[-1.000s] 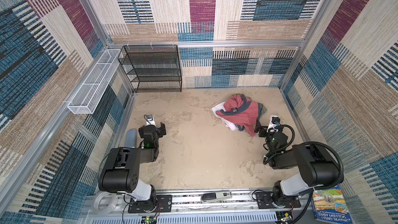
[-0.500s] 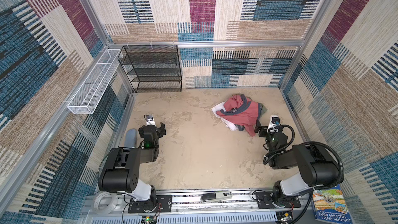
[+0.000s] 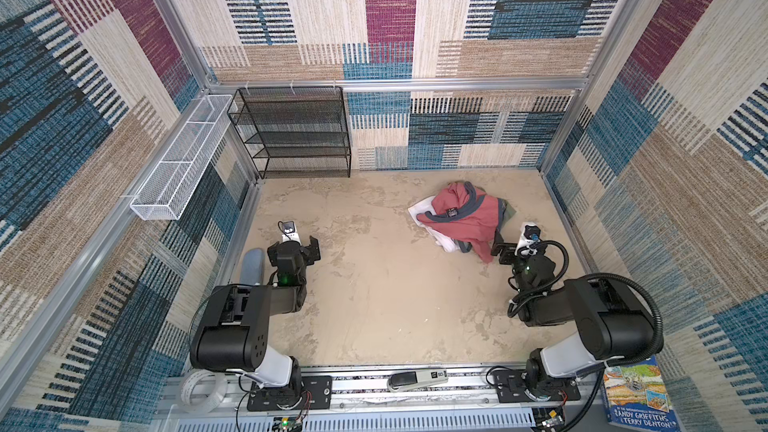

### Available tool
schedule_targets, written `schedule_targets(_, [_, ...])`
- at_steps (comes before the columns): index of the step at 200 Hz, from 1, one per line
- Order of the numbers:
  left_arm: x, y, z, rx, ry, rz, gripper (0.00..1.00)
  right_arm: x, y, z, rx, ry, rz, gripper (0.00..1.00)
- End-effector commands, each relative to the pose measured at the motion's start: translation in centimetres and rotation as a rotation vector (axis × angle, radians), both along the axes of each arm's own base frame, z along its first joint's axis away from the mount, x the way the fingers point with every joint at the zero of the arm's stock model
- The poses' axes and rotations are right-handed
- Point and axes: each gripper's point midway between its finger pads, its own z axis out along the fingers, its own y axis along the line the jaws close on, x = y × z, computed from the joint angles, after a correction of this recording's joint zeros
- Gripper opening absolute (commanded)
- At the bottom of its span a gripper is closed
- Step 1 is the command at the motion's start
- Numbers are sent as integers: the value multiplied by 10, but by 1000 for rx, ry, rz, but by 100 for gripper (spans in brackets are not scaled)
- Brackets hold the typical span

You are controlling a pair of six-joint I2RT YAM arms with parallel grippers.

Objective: Pick out a specific cloth from the pile

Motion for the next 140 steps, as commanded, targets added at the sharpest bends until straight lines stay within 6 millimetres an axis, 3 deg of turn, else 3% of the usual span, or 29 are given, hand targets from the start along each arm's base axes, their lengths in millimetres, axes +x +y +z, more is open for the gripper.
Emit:
schedule_targets(1, [2,-1,2,-10,-7,-3,100,1,1,10,5,-39,4,100])
schedule_targets(27, [3,-1,2,-9,-8,-4,99,1,1,10,4,-38,5,100])
schedule_targets(45, [2,-1,2,-8,-7,-4,92,0,1,10,3,-40,6,100])
schedule_targets(78, [2,-12,11,12,-16,-57,74,6,-14,30,36,-4,-91,97])
schedule_targets(98, [-2,-15,23,67,-16,-31,72,6,-14,43,92,17,-113,93])
schedule_targets(123, [-6,-17,61,53,2,-2,66,6,5,69,77,28,-100,90])
schedule_targets(140, [-8,-29,69,-11,17,-31,64,7,34,86,84,48,-31,88])
